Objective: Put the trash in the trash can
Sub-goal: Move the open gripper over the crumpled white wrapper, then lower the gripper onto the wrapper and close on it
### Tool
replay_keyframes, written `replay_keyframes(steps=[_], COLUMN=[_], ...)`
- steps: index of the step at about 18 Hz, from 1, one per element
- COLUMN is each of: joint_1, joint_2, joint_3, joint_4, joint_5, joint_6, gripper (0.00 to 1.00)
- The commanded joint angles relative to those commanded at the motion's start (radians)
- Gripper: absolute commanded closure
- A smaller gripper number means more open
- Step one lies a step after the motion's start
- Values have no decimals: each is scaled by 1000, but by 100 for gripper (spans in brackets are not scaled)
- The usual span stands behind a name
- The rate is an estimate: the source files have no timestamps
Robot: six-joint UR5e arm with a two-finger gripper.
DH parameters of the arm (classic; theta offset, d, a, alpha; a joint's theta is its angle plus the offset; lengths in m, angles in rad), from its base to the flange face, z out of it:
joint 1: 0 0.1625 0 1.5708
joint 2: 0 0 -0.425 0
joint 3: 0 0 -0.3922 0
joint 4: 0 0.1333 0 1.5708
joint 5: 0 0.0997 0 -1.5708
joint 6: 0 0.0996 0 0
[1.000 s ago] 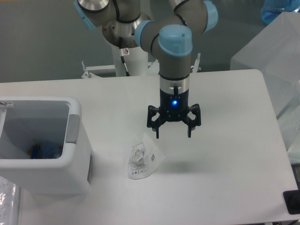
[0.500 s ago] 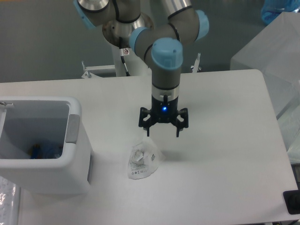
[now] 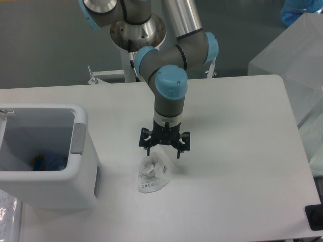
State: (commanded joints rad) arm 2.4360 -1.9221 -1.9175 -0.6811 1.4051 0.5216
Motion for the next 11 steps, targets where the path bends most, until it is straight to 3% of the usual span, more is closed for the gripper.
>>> replay_keyframes(steps=[5, 11], joint_1=[-12, -28], joint_2=[-37, -57], joint_3=[11, 20], joint_4=[2, 5], joint_5=[2, 31], joint_6=[-5, -11], gripper=[4, 32])
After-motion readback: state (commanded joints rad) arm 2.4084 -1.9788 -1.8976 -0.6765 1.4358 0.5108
